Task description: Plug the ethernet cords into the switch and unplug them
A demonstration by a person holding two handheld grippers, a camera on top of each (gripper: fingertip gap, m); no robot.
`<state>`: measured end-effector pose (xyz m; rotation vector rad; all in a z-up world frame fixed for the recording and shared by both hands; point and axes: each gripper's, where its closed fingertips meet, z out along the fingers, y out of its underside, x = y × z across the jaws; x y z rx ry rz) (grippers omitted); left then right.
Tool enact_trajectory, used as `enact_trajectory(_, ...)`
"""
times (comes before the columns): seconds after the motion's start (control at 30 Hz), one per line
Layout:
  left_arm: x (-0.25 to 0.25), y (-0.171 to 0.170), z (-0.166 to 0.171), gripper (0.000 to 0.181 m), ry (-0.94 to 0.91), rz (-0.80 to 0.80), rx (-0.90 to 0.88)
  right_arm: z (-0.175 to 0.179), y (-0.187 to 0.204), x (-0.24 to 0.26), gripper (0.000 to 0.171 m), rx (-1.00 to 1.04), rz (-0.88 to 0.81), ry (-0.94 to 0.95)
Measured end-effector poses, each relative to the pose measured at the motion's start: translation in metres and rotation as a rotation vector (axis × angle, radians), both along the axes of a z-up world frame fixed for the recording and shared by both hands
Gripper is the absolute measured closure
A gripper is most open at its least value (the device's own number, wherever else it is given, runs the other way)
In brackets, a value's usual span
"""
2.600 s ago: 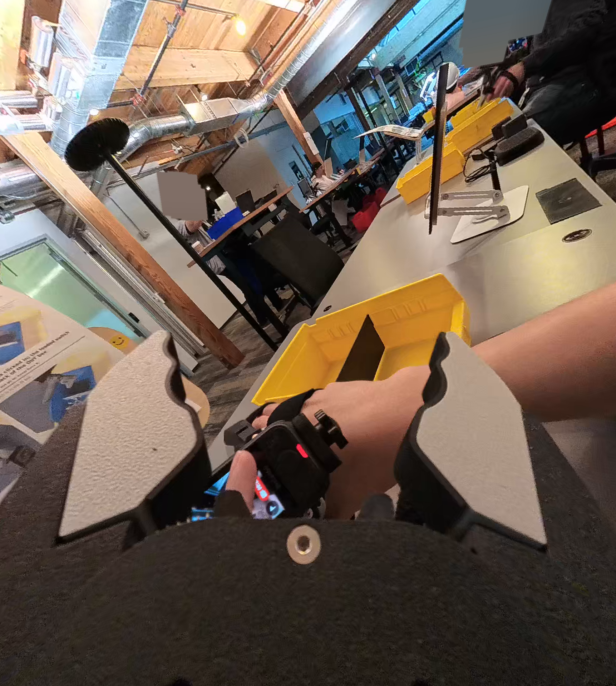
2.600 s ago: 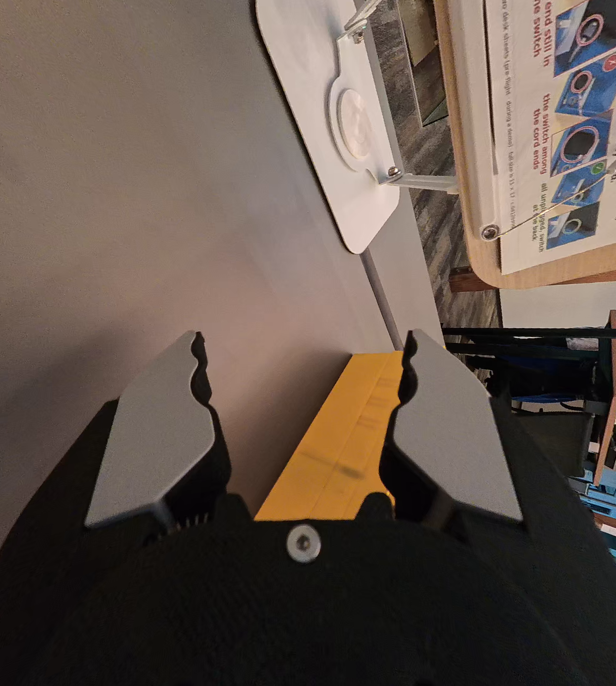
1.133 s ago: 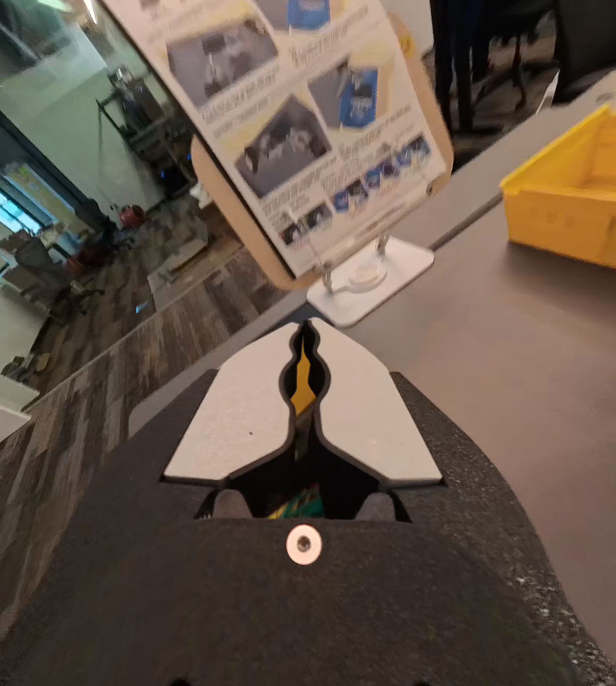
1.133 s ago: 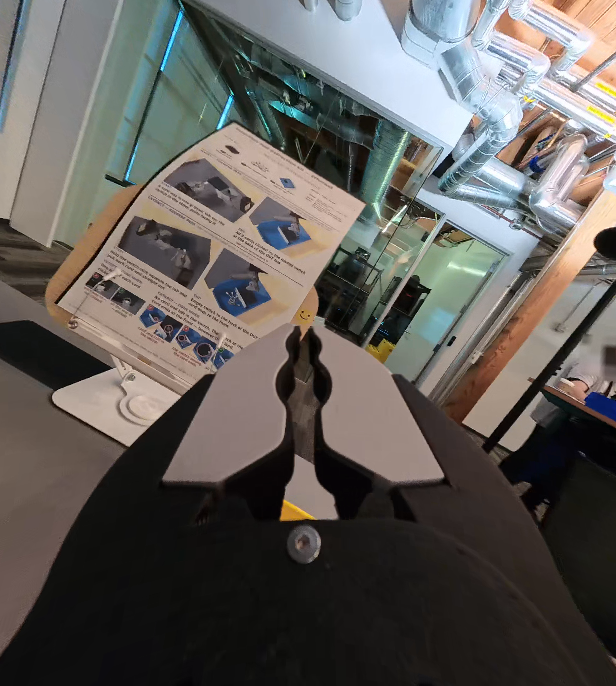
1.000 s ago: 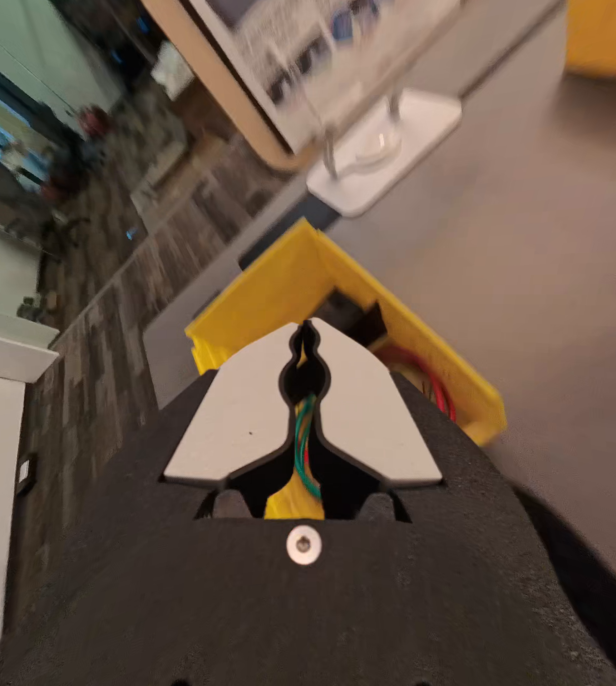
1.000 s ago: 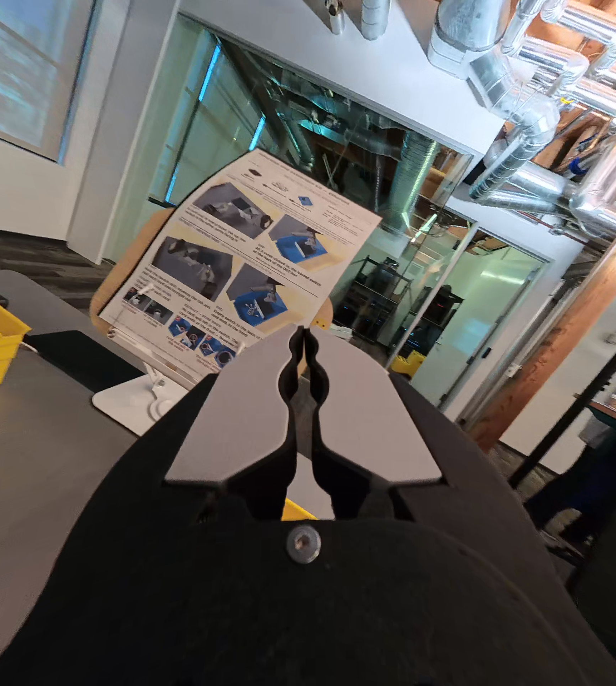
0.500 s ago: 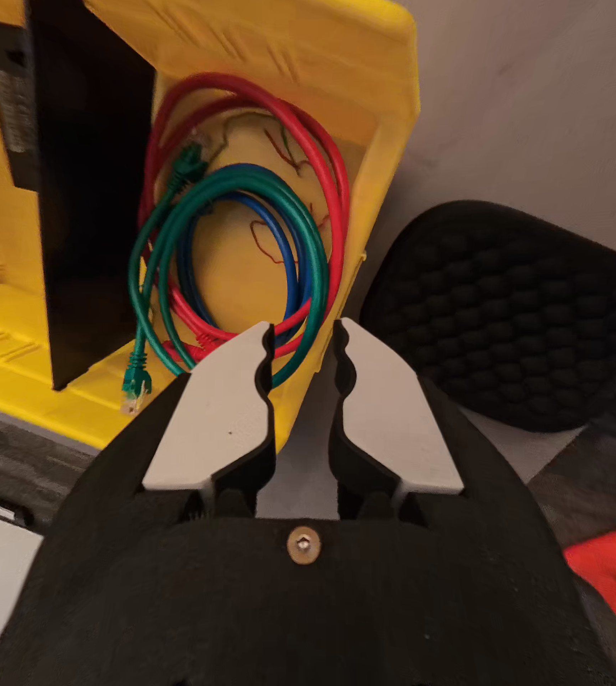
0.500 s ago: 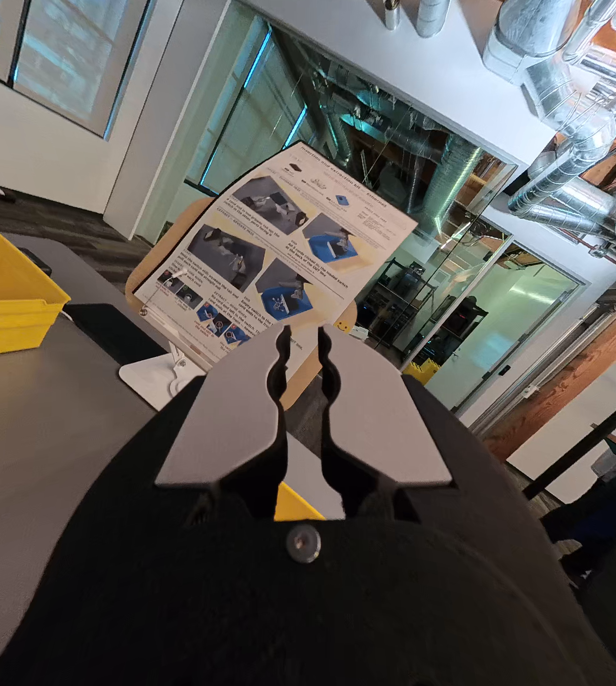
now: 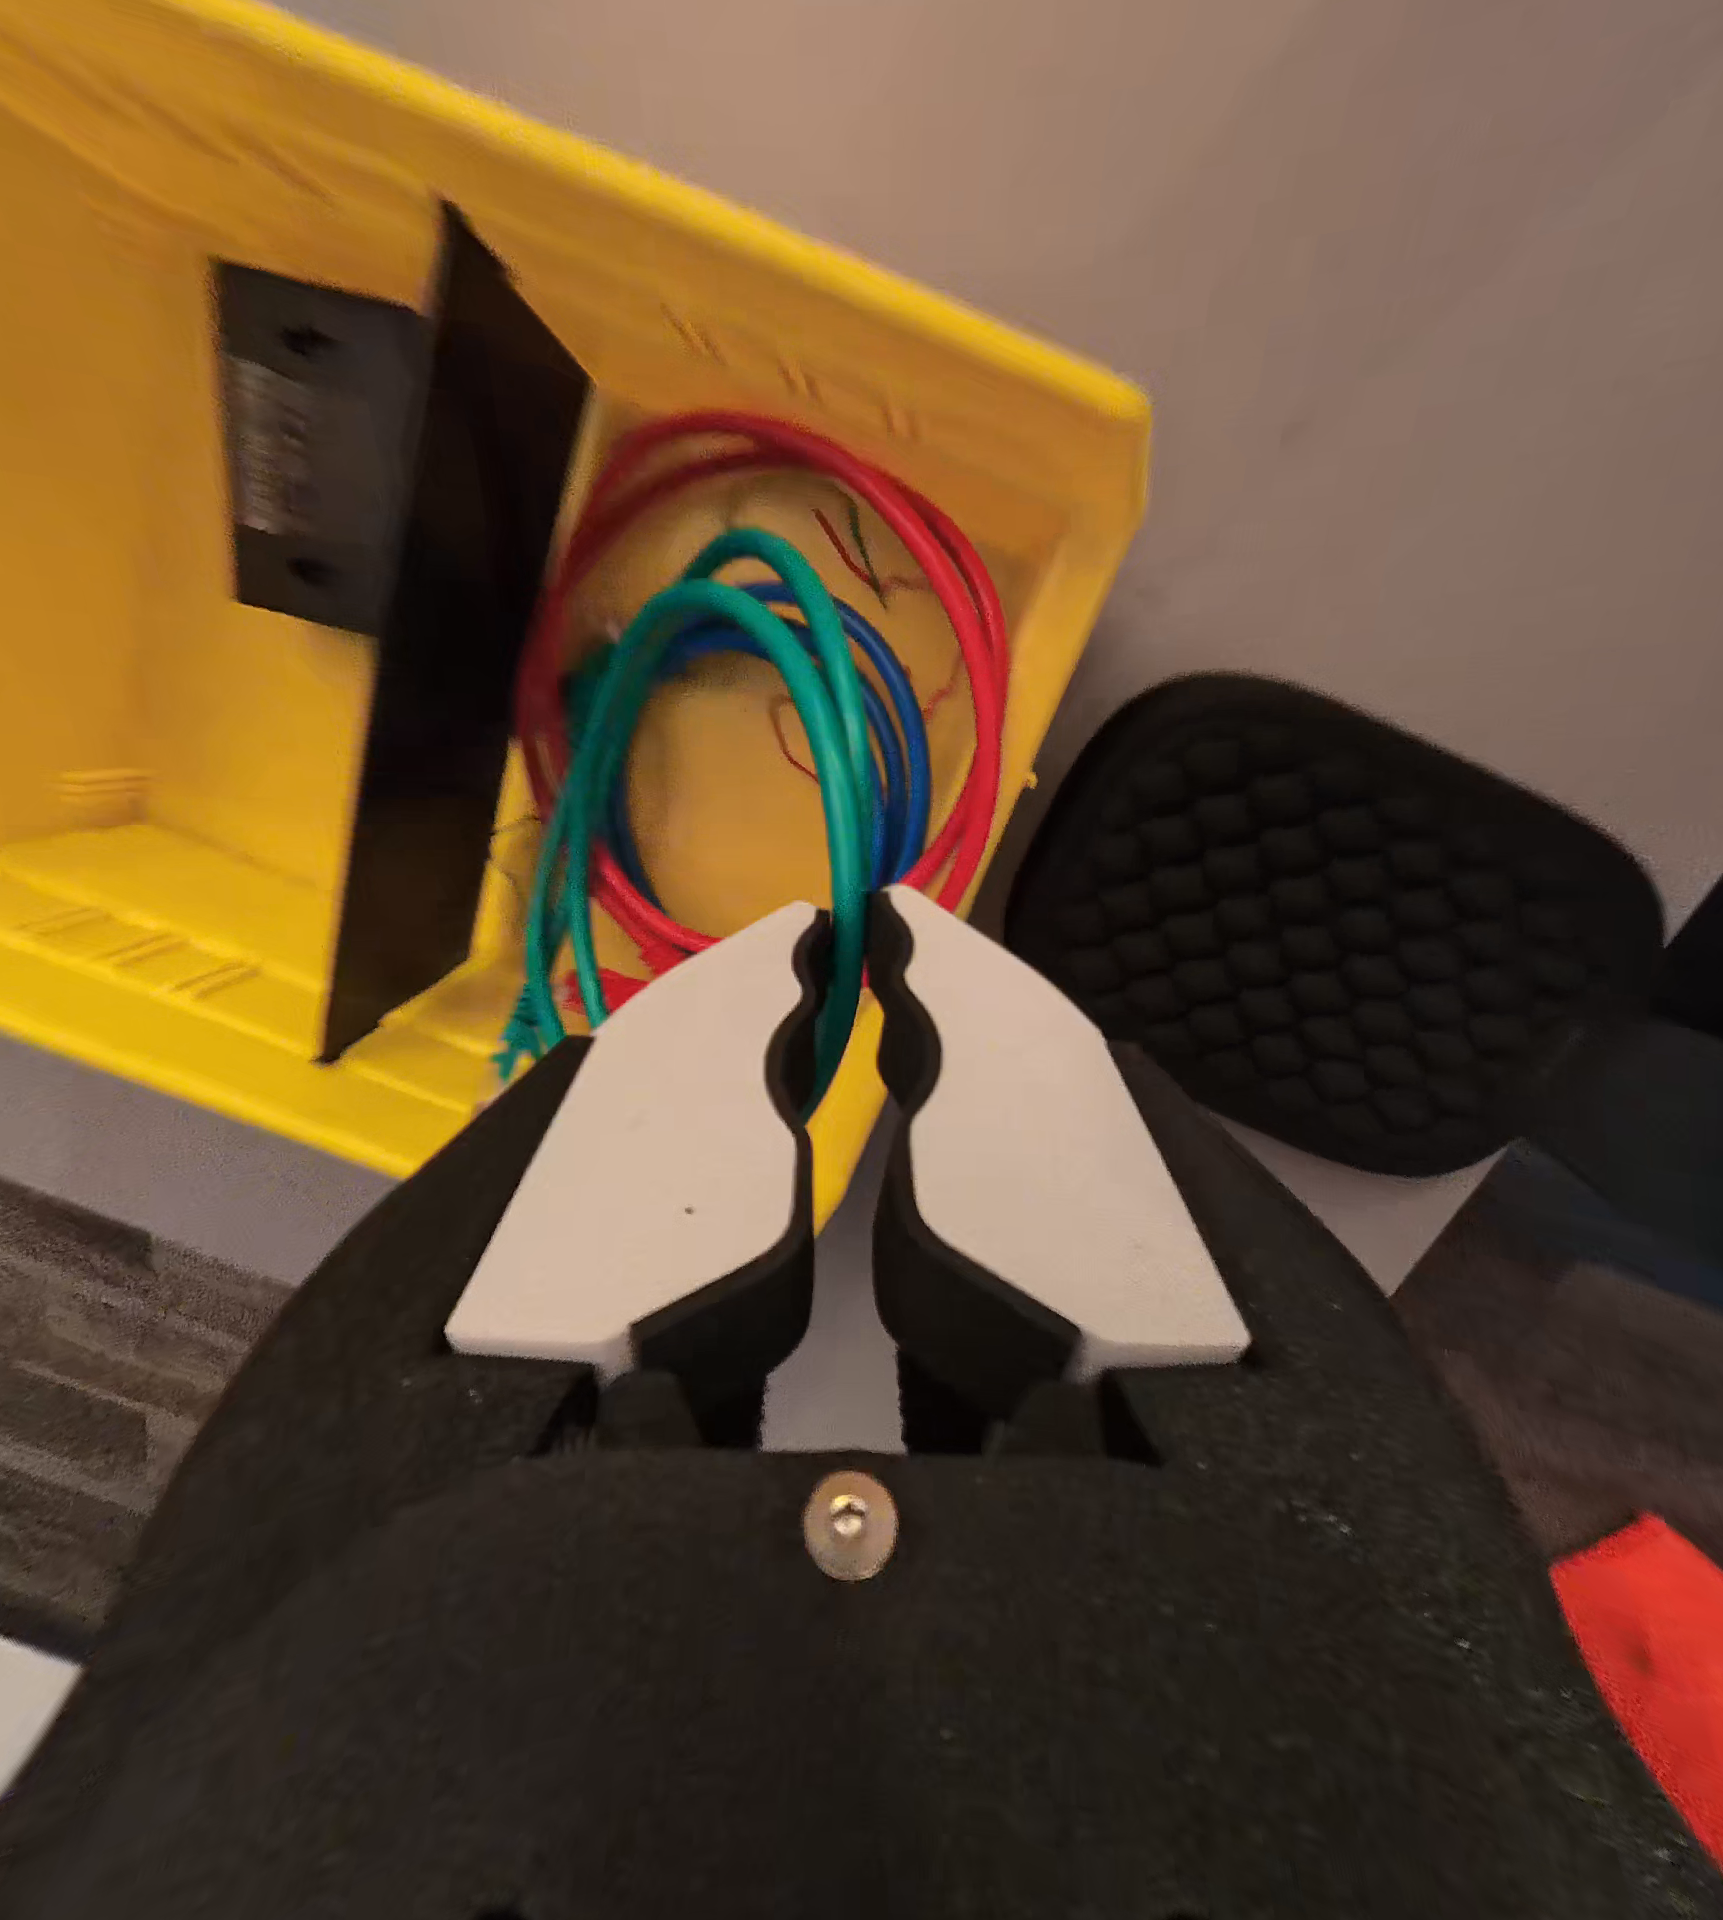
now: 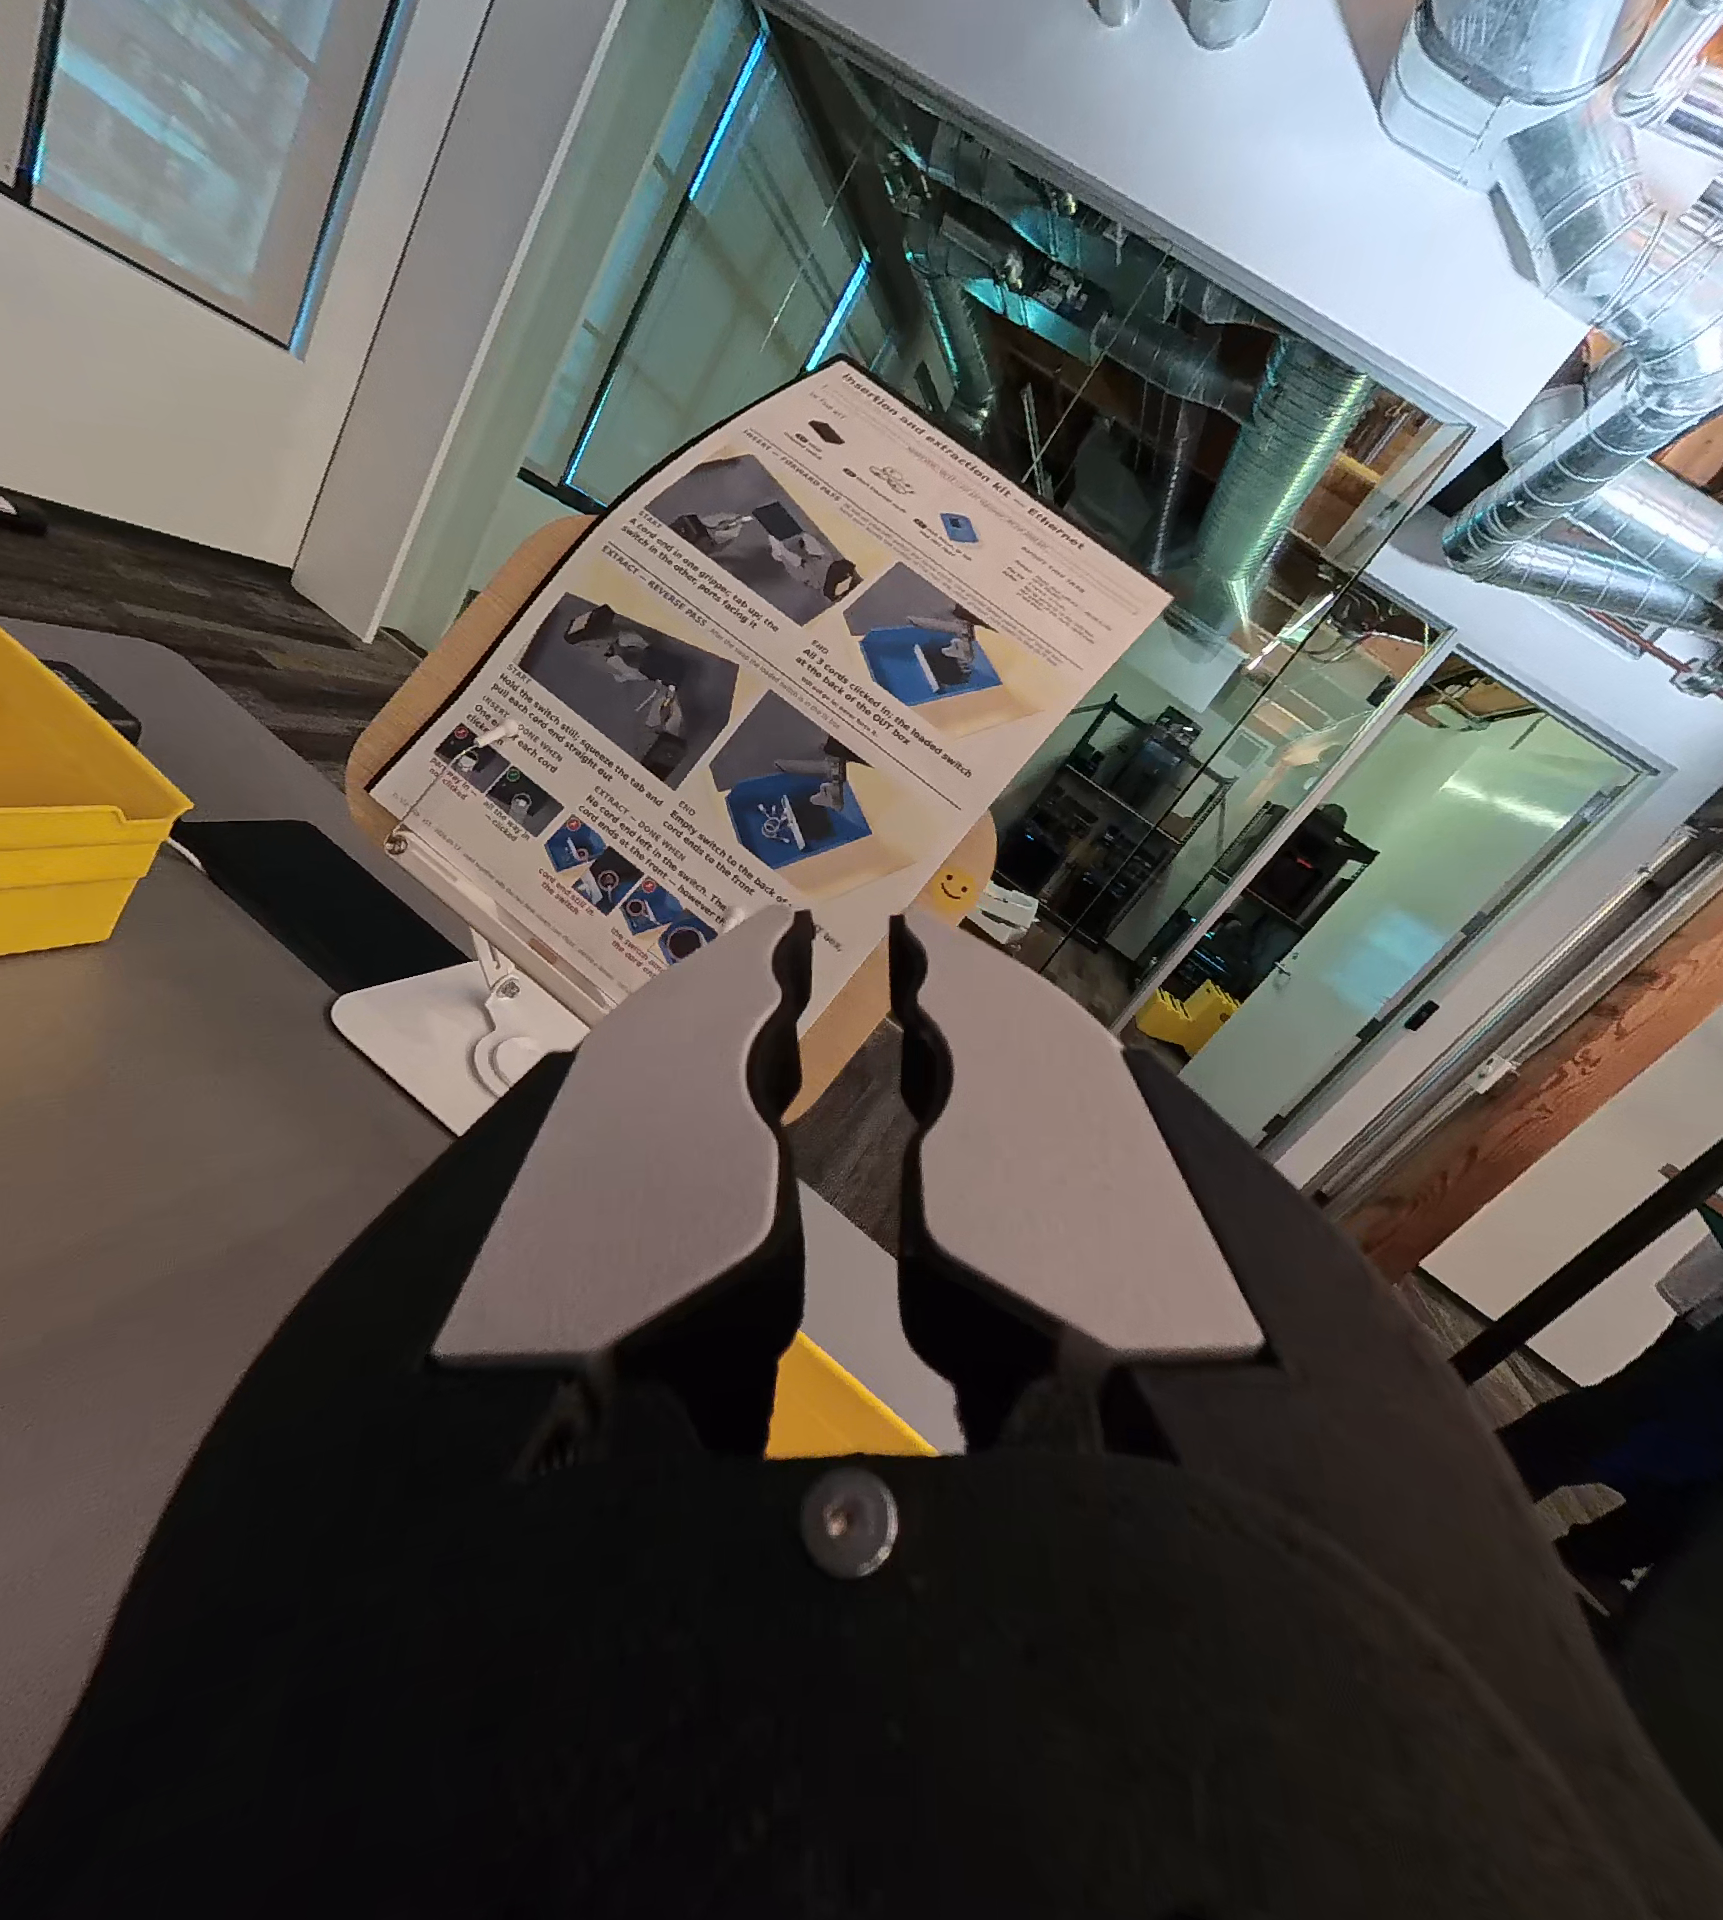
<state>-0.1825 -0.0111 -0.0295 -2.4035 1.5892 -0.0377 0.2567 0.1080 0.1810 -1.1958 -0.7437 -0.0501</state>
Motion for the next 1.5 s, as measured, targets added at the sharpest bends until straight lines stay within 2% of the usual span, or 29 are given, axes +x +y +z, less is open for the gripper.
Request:
enact_trajectory(0.23,0.036,0.025,0.111,0.176,-0.126,0.007,0.31,0.001,0.001,0.007,0.157,-0.006,-0.019,0.003)
enact_trajectory(0.3,0.065,0.027,0.131,0.176,-0.164,-0.025,0.394,-0.002,0.004,0.009,0.157,-0.026,-0.045,-0.009)
enact_trajectory(0.37,0.101,0.029,0.136,0.176,-0.184,-0.066,0.468,-0.007,0.007,0.01,0.156,-0.06,-0.061,-0.017)
enact_trajectory(0.43,0.142,0.033,0.127,0.175,-0.211,-0.093,0.517,-0.01,0.01,0.012,0.156,-0.084,-0.072,-0.015)
enact_trajectory(0.5,0.185,0.038,0.104,0.176,-0.231,-0.114,0.546,-0.011,0.011,0.016,0.153,-0.097,-0.093,-0.005)
enact_trajectory(0.57,0.225,0.043,0.067,0.176,-0.242,-0.129,0.555,-0.012,0.012,0.021,0.153,-0.112,-0.118,-0.003)
enact_trajectory(0.67,0.274,0.044,-0.002,0.175,-0.208,-0.177,0.479,-0.01,0.011,0.029,0.151,-0.112,-0.131,0.017)
enact_trajectory(0.73,0.298,0.041,-0.036,0.176,-0.23,-0.196,0.417,-0.008,0.01,0.033,0.152,-0.119,-0.118,0.037)
enact_trajectory(0.87,0.33,0.034,-0.066,0.176,-0.329,-0.196,0.329,-0.007,0.011,0.039,0.152,-0.12,-0.115,0.059)
enact_trajectory(1.07,0.352,0.017,-0.093,0.175,-0.414,-0.212,0.226,-0.011,0.016,0.04,0.151,-0.137,-0.116,0.054)
enact_trajectory(1.1,0.354,0.016,-0.093,0.173,-0.449,-0.2,0.226,-0.012,0.017,0.04,0.15,-0.139,-0.119,0.049)
enact_trajectory(1.2,0.353,0.006,-0.077,0.146,-0.605,-0.119,0.164,-0.013,0.018,0.042,0.147,-0.137,-0.133,0.034)
enact_trajectory(1.27,0.326,0.001,-0.05,0.145,-0.631,-0.073,0.2,-0.012,0.017,0.046,0.147,-0.14,-0.136,0.042)
enact_trajectory(1.4,0.207,0.001,0.017,0.147,-0.519,0.062,0.493,-0.01,0.017,0.051,0.147,-0.144,-0.12,0.081)
enact_trajectory(1.47,0.136,-0.001,0.032,0.156,-0.403,0.116,0.577,-0.01,0.017,0.05,0.147,-0.144,-0.12,0.08)
enact_trajectory(1.5,0.107,-0.005,0.031,0.158,-0.355,0.12,0.557,-0.01,0.018,0.049,0.147,-0.144,-0.121,0.076)
